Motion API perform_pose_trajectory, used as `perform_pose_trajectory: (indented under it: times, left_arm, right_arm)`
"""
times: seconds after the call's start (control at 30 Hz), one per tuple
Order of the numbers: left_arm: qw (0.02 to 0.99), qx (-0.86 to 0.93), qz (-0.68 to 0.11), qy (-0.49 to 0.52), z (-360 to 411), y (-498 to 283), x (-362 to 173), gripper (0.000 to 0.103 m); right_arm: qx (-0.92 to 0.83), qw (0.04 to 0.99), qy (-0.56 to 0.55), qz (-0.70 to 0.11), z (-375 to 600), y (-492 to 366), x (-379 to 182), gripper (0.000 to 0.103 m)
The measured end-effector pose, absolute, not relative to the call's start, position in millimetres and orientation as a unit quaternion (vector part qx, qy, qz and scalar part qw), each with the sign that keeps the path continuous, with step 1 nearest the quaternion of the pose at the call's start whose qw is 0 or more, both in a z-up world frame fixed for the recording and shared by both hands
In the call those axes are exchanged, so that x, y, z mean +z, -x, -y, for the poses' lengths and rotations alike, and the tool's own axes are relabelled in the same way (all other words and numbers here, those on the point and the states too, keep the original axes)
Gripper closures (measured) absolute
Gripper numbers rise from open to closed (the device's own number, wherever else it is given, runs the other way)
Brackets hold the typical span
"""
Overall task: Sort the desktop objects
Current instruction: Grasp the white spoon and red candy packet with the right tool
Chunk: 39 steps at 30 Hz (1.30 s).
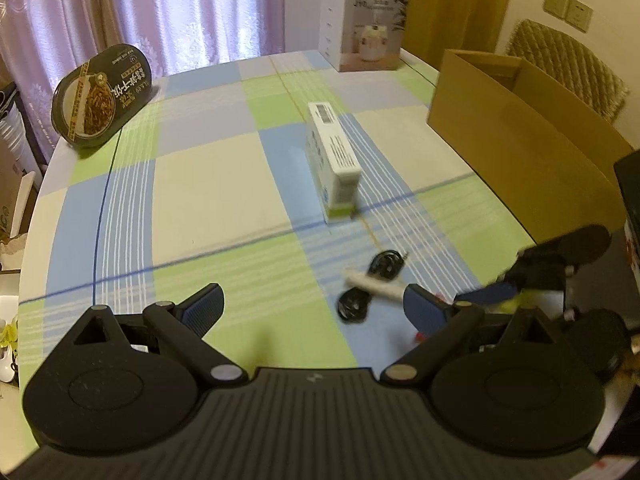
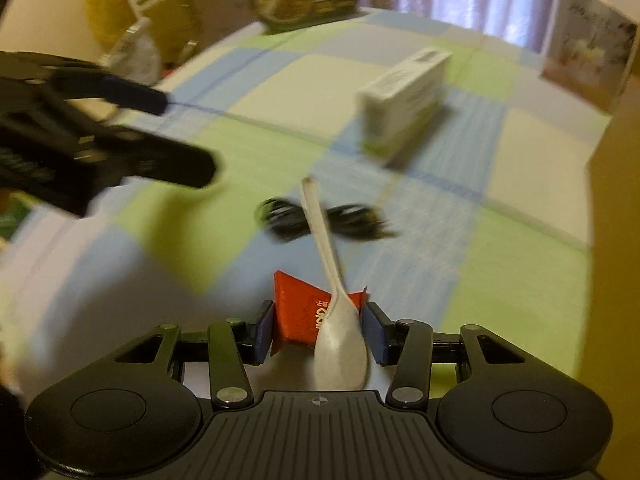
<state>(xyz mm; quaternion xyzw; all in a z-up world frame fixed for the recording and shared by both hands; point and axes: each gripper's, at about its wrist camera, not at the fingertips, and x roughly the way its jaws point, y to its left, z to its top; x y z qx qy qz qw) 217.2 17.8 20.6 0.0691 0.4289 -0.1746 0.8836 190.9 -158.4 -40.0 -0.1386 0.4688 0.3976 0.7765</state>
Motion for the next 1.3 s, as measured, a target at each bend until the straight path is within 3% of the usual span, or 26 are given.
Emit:
perform_pose_trajectory:
  times: [0.17, 0.43, 0.6, 0.87, 1.03, 1.17, 1.3]
  left_arm:
    - [0.881, -0.175, -0.434, -0.073, -34.1, -184.6, 17.7, 0.009]
    - [0.861, -0.213, -0.446, -0.116, -30.1, -143.9, 1.7, 0.009]
    - [0.851, -0.235, -0.451, -0.134, -14.3, -144.5, -8.8, 0.009]
    - [0.841, -0.265, -0.448, -0.15, 5.6, -146.5, -11.9, 0.009]
    - [0.828, -0.296, -0.444, -0.172, 24.2, -143.1, -13.6, 0.009]
    - [0.825, -0.311, -0.439, -0.173, 37.4, -142.9, -13.8, 0.009]
    - [0.822, -0.315, -0.441, -0.175, 49.2, -145.1, -18.6, 0.01]
  right_arm:
    - [0.423, 0.765, 0.138, -0.466, 157.5, -156.7, -41.0, 0.046]
    - [0.409, 0.775, 0.153, -0.457, 179.4, -137.9, -42.9, 0.044]
    - [0.413, 0.768, 0.118, -0.475, 195.3, -134.5, -41.0, 0.026]
    - [0.397, 0.778, 0.136, -0.468, 214.6, -132.9, -44.0, 0.026]
    - [0.4, 0.774, 0.124, -0.474, 222.4, -137.0, -44.2, 0.052]
    - [0.406, 0.773, 0.121, -0.472, 222.4, -134.3, -41.6, 0.085]
    - [0.385, 0.785, 0.128, -0.469, 227.5, -135.0, -41.7, 0.088]
